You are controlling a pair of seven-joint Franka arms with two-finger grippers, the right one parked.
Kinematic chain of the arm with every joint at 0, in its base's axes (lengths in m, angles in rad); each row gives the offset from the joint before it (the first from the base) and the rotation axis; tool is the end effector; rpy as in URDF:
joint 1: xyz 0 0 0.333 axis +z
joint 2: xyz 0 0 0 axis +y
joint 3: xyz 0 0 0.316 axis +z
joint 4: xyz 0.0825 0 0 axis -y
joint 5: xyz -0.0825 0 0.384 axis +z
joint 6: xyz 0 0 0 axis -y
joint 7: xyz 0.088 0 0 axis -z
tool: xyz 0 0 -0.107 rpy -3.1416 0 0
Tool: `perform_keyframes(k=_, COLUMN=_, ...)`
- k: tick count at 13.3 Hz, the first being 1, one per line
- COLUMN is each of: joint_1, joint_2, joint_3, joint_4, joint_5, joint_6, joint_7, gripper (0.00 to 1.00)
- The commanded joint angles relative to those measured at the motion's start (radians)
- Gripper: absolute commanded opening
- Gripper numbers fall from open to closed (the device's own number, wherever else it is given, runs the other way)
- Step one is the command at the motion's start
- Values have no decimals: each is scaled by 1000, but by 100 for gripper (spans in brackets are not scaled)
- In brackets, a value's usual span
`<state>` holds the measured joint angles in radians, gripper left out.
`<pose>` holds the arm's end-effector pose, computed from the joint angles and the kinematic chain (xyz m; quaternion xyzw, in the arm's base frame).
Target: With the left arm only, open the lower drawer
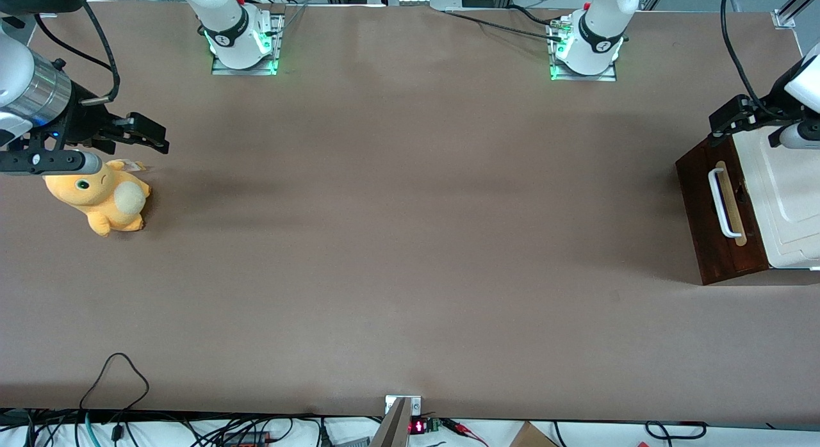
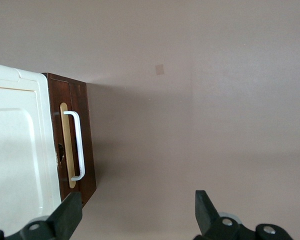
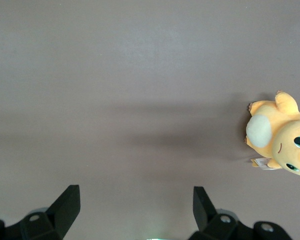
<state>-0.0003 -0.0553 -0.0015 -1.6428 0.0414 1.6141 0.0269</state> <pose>0.5411 0.0033 0.6246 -0.9996 0.0150 -0.0130 0.0209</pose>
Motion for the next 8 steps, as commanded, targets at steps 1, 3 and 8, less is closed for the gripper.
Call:
perform_keyframes(k=1, joint_1=6, joint_2=17, joint_3=-5, joint_4=40, joint_5=-25, joint_6=-40, joint_7=24, gripper=100)
perform_keyframes(k=3, joint_1=6, joint_2=19, joint_3=-9, joint_4=41, joint_5=-14, joint_6=-45, joint_7=25, gripper=100)
perform_keyframes(k=8, joint_1=2, joint_2=17, joint_3=-17, joint_4=46, joint_5=-6, joint_6=-69, joint_7=48, gripper=100)
